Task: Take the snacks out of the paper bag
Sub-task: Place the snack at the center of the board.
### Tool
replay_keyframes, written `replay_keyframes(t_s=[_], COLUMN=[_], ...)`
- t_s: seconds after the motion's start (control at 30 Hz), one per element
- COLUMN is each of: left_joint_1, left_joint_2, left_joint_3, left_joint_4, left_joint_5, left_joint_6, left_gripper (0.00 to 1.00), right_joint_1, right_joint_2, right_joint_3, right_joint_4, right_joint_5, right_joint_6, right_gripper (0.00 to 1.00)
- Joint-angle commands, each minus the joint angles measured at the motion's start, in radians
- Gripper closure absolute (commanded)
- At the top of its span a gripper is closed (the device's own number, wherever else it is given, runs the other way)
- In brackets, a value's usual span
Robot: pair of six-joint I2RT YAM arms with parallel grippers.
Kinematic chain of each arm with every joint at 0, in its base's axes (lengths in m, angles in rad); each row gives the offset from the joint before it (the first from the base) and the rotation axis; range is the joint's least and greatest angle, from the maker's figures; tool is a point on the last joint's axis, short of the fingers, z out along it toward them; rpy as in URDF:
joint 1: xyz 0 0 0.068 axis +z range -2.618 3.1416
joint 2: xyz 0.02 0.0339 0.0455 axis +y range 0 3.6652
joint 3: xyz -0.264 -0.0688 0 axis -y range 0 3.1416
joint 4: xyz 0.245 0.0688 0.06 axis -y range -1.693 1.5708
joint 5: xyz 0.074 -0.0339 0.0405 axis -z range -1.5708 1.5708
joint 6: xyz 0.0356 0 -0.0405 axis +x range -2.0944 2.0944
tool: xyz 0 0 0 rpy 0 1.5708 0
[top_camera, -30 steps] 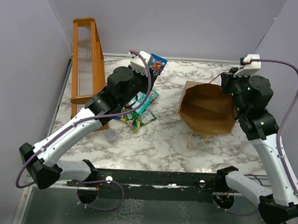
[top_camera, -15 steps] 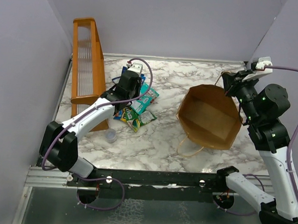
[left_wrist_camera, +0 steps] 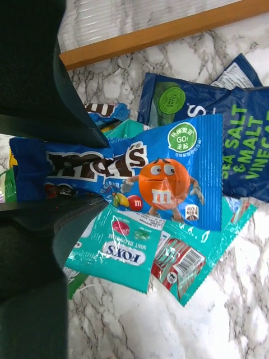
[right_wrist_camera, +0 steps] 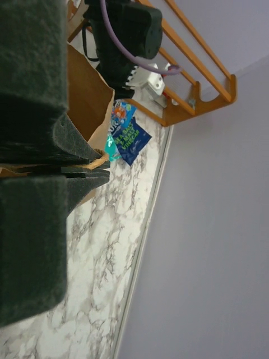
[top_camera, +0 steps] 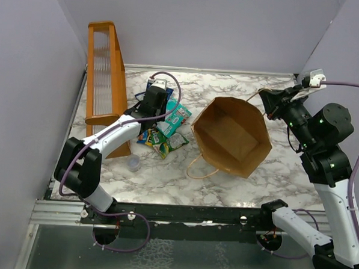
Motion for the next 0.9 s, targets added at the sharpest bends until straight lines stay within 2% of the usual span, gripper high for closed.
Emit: replay_keyframes(t_s=[0.0,0.23,0.4,0.47,0.53,0.63,0.77,0.87], left_joint_1=[0.019,0.027,0.027,0.027,0.027,0.027,0.027,0.027], left_joint_2=[0.034,0.0,-0.084,-0.123,-0.163,-0.22,-0.283,-0.329], left_joint_3=[-0.007,-0.022,-0.017,-0.018,-0.019,-0.009,0.02,0.031], left_joint_4=[-0.02,-0.02,-0.018,-0.014,-0.013,-0.017,-0.045,-0.06], left_joint_5=[-0.053,-0.041,0.036,0.076,0.107,0.139,0.192,0.225], left_joint_6=[-0.022,-0.026,-0.031,-0.033,-0.034,-0.042,-0.037,-0.041], left_gripper=[0.56,0.44,0.39,0.29,0.23,0.16,0.09,0.03], right_joint_1=[0.001,0.001,0.001,0.001,0.001,0.001,0.001,0.001], right_joint_2=[0.003,0.049,0.065,0.074,0.081,0.099,0.174,0.255], right_joint_3=[0.045,0.095,0.11,0.111,0.101,0.061,0.078,0.102], right_joint_4=[0.01,0.019,0.065,0.085,0.095,0.066,-0.002,-0.005], right_joint_5=[-0.098,-0.243,-0.319,-0.319,-0.252,-0.023,0.235,0.354], right_joint_6=[0.036,0.142,0.274,0.319,0.363,0.453,0.46,0.4], right_gripper=[0.98,0.98,0.98,0.98,0.98,0.98,0.98,0.98])
